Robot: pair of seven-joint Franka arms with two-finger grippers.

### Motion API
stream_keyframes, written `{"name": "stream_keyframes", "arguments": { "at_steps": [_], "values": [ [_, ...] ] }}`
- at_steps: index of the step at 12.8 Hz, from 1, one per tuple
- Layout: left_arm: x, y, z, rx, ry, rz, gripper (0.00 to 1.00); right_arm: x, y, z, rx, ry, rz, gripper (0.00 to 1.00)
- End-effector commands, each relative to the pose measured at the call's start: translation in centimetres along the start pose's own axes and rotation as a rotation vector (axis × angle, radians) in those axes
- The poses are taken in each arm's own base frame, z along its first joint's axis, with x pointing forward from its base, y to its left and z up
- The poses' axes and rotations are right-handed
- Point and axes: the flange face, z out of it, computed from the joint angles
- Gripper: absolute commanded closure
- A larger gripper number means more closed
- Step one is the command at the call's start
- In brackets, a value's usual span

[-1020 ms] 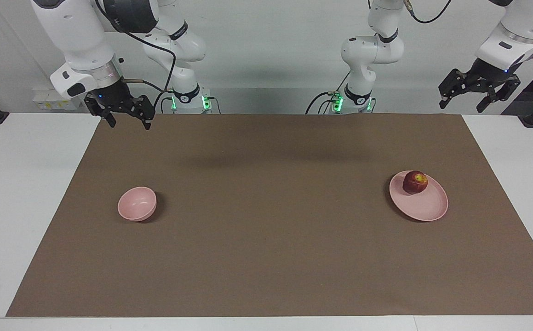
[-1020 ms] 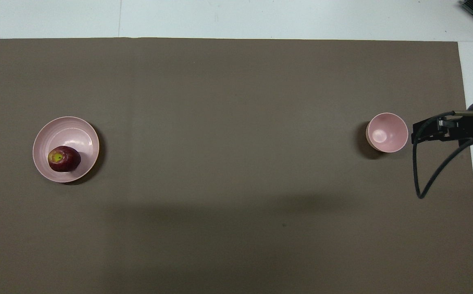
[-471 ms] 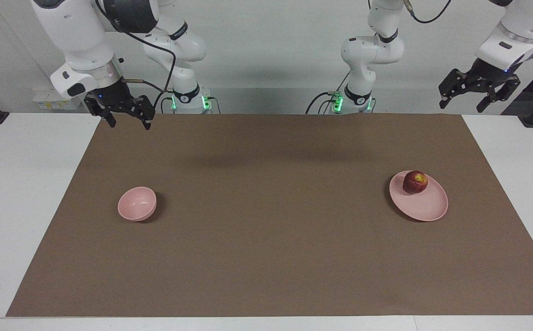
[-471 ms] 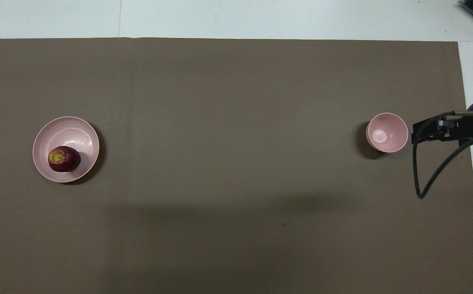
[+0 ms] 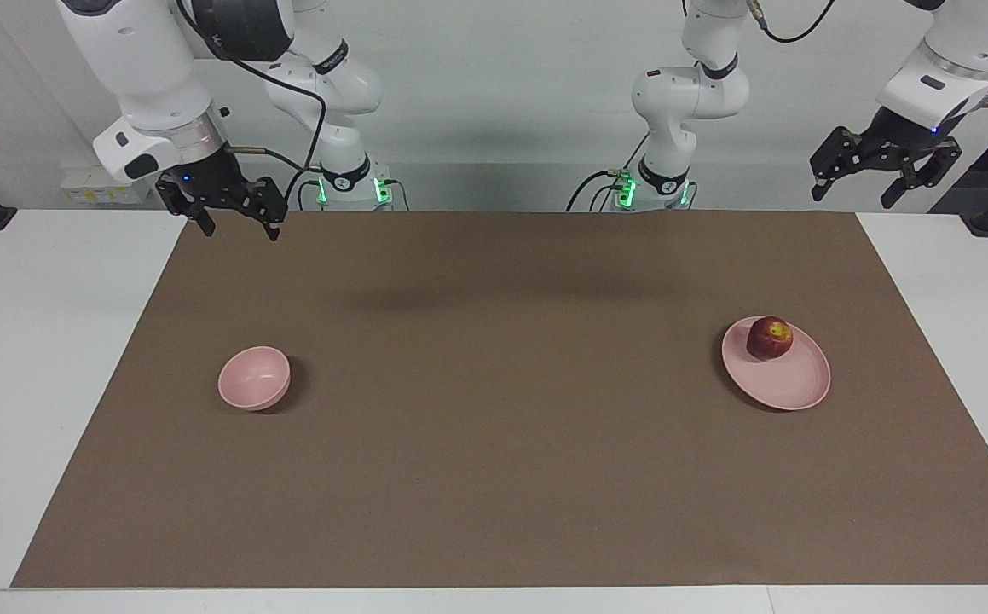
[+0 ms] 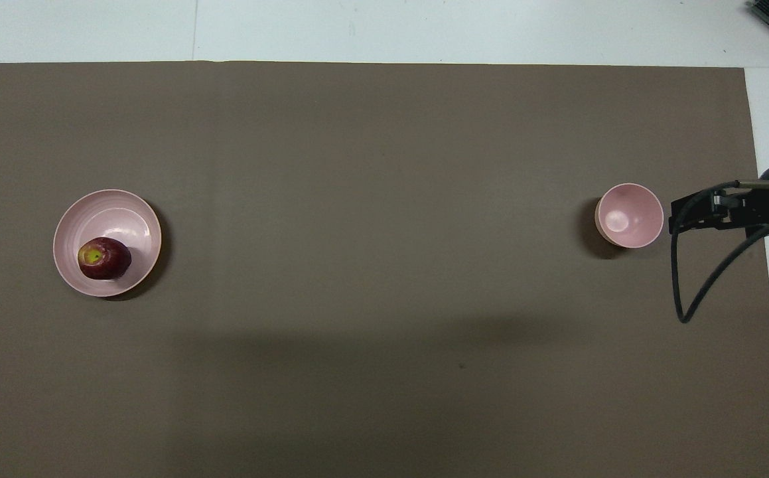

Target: Move apple from plate to bowl

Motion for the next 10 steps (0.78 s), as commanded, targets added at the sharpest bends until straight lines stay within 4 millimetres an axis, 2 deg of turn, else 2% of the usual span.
{"name": "stream_keyframes", "arguments": {
  "at_steps": [1,10],
  "values": [
    [-0.46,0.25,-0.65,-0.011,-0.002,0.004,0.0,-0.3,0.28,-0.11,0.021,-0.005,-0.014,0.0],
    [-0.21,0.3,-0.77,-0.008,0.018,0.004,0.0,-0.29,0.36,-0.11,0.021,-0.005,-0.012,0.0]
  ]
}}
